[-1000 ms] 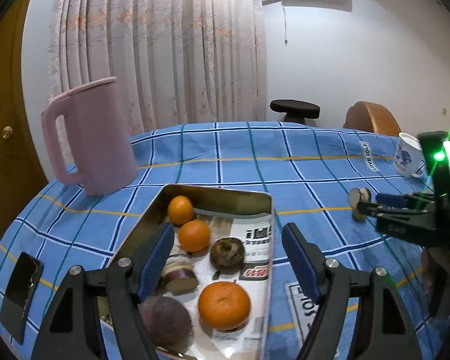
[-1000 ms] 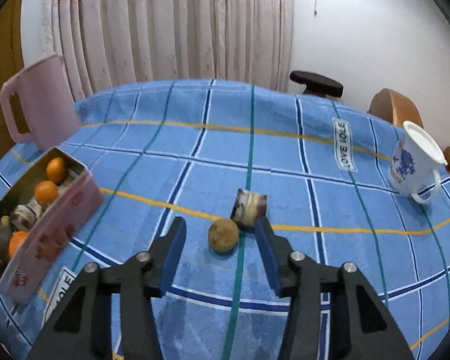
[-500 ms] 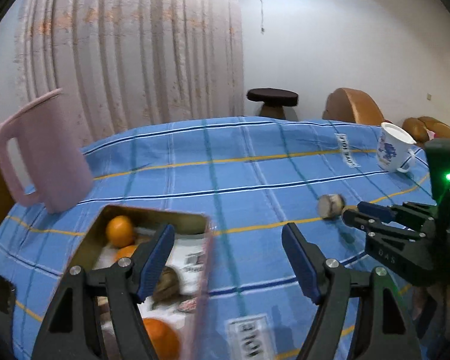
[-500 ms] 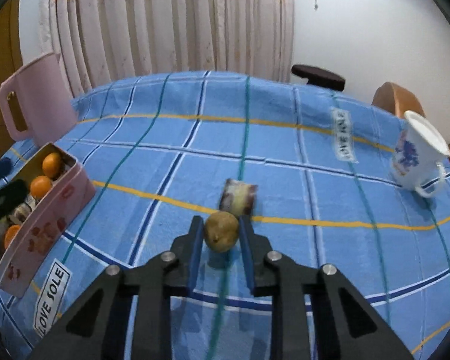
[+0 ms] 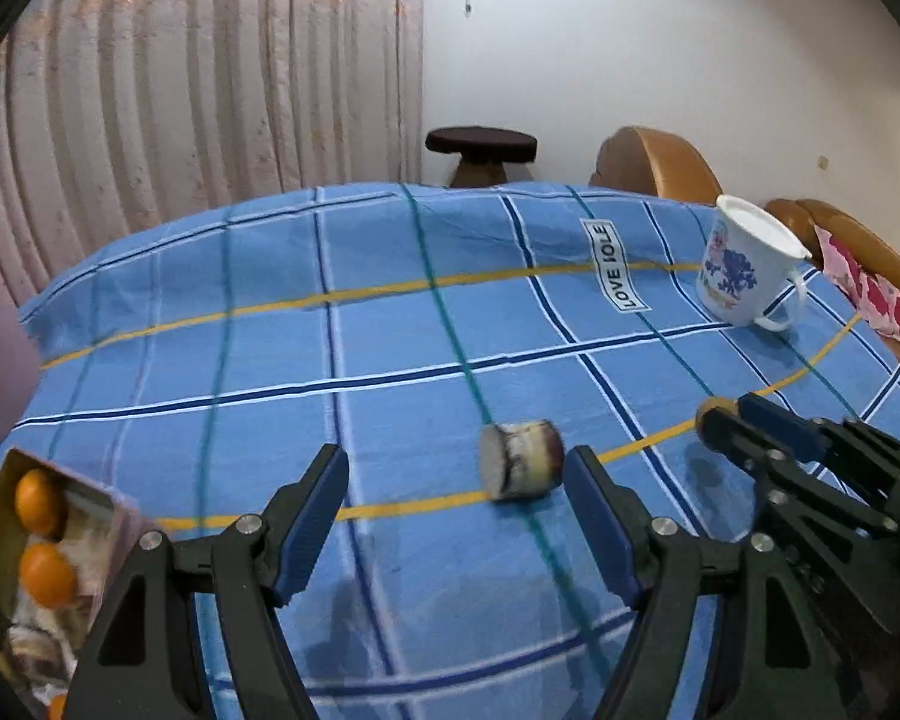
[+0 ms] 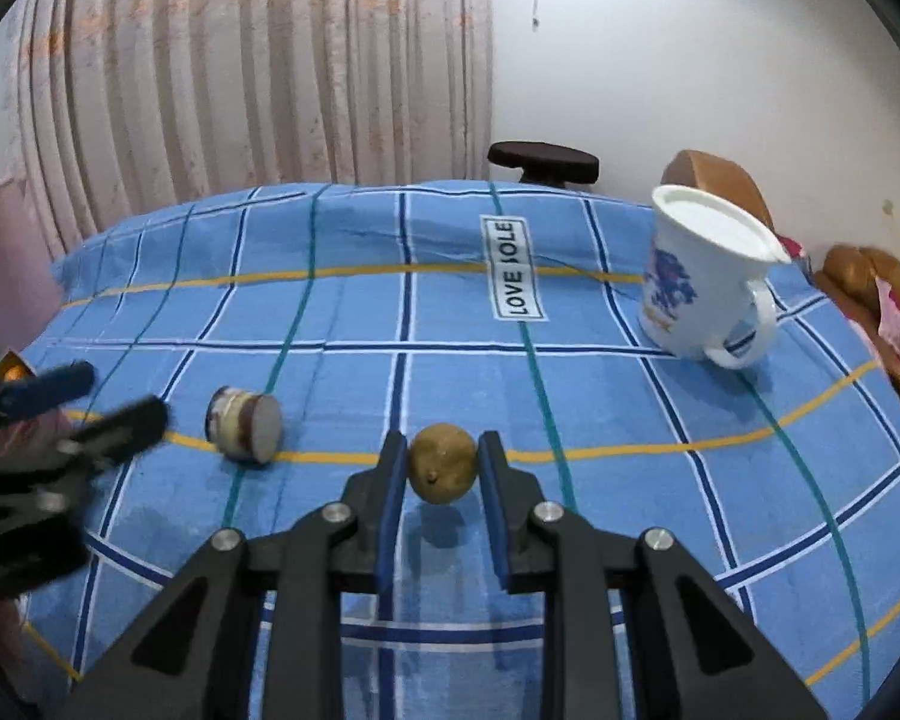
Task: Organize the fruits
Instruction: 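Grasp the striped tin can with the left tool while the right tool grasps a brown nut, then carry the tin can and brown nut toward the tin box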
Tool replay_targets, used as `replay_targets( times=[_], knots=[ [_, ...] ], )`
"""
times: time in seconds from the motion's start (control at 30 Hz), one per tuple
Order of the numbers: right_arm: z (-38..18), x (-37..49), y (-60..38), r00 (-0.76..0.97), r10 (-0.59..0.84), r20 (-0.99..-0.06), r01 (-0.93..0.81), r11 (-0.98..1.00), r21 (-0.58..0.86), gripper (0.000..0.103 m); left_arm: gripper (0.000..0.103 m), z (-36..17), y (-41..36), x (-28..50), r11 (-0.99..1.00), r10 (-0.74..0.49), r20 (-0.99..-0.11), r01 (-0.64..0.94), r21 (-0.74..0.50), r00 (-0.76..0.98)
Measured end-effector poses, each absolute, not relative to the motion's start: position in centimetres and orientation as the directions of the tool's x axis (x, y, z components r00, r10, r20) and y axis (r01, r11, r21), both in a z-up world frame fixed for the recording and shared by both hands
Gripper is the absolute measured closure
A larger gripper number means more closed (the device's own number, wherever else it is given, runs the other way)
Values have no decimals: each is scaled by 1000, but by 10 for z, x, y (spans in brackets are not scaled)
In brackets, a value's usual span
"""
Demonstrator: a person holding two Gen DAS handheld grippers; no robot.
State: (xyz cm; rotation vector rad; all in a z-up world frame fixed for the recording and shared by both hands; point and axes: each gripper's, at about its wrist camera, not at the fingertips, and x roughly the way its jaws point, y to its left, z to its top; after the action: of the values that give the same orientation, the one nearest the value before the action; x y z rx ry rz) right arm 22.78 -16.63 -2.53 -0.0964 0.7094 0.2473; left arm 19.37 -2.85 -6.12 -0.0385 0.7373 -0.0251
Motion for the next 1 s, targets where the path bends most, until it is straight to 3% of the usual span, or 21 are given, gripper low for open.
replay_targets(
  times=[0.3,0.33,0.4,0.53,1.0],
  knots=[
    [-25,231,-174,720,220,-658,-257,966,41,76,29,-75,-43,218,997,-81,-703,54,-61,706],
    [-25,231,-173,719,221,-659,-261,965,39,76,32,-78,-44,220,996,-88,-711,62,-62,697],
    [-25,231,-172,716,224,-661,-267,963,37,76,58,-86,-43,224,995,-99,-733,69,-72,673],
    [-24,228,-171,718,239,-653,-284,958,39,76,70,-86,-36,224,990,-138,-734,74,-119,665],
    [-11,209,-174,763,300,-572,-328,943,56,76,70,-75,-38,197,995,-98,-675,72,-66,732]
  ],
)
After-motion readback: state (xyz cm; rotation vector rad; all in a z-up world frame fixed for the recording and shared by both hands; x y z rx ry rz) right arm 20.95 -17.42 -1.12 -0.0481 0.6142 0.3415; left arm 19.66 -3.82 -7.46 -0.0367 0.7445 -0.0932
